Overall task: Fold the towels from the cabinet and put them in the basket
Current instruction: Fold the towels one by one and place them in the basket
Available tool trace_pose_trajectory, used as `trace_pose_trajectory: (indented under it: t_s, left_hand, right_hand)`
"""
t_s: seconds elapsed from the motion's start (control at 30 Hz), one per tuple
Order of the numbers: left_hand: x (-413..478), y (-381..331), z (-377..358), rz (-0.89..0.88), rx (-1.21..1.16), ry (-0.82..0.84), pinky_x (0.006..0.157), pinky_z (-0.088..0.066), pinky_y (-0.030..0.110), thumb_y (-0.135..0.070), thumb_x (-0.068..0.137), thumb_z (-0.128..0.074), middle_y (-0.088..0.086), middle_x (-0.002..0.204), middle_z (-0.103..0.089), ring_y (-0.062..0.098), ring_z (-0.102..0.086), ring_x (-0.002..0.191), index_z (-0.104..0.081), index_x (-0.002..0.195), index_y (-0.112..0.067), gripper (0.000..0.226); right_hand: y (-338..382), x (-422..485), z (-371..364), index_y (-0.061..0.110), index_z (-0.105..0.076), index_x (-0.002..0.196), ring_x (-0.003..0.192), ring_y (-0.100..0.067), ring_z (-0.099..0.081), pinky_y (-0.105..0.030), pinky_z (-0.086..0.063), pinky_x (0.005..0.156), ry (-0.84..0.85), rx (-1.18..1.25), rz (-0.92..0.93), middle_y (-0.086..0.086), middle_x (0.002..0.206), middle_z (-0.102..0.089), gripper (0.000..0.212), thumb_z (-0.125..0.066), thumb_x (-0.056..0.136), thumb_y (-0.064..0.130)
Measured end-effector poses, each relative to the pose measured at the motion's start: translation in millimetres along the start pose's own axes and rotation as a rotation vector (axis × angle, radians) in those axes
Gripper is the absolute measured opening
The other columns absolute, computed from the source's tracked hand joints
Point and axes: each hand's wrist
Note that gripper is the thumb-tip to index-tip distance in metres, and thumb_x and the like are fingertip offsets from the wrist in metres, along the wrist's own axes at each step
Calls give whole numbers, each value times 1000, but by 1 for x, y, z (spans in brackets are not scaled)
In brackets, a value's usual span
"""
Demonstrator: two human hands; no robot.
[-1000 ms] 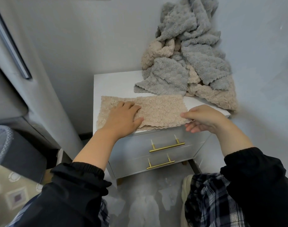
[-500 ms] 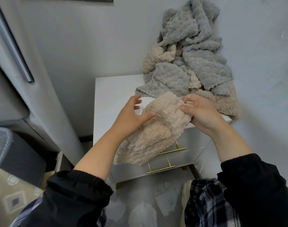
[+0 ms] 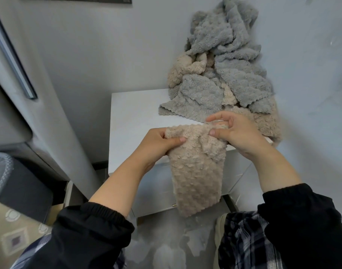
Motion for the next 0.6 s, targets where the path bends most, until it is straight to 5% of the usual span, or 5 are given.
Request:
trace_pose_trajectory:
  t_s: [0.1,0.2,0.37,0.5,0.6]
  left_hand:
    - [2,1,0,-77,-15,-114,64,-52,25,-6,84,-68,-6,73,-72,10,-67,68,-69,82,-17,12]
    - [0,-1,-1,-127,-20,-162,60,-51,18,-5,85,-67,-9,71,-72,6,-67,67,-69,83,-19,14]
    - [4,-5,12,-181,475,-273,60,-43,24,-24,81,-74,1,67,-64,11,-56,63,-66,71,-13,17]
    - [2,-14,30,-114,561,-148,57,-43,20,-23,79,-75,-9,60,-62,5,-52,55,-68,70,-17,14]
    - [4,-17,42,-105,617,-151,63,-39,26,-13,79,-75,-1,62,-55,12,-44,59,-68,68,-15,13]
  right_hand:
    - [-1,1,-1,24,-70,92,58,-8,-54,-29,-41,69,-29,141,-82,8,59,-62,27,-82,68,22]
    - [-3,1,-6,7,-61,83,70,-15,-55,-32,-44,66,18,170,-221,-10,79,-60,49,-83,51,38]
    - [-10,5,-8,16,-69,58,50,-8,-52,-24,-46,56,-34,81,-163,-2,53,-57,15,-81,68,13]
    - [-12,11,-10,-5,-59,63,55,-16,-47,-27,-38,58,-111,-62,-108,-12,60,-54,28,-79,74,11]
    - [-7,15,-11,8,-52,43,44,-11,-36,-18,-31,51,-127,-123,-112,-11,55,-47,42,-78,76,15]
Point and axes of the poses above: each hand's wrist, its own x-axis towards the middle knuckle, its own z-axis out of the back of the hand, y = z × x
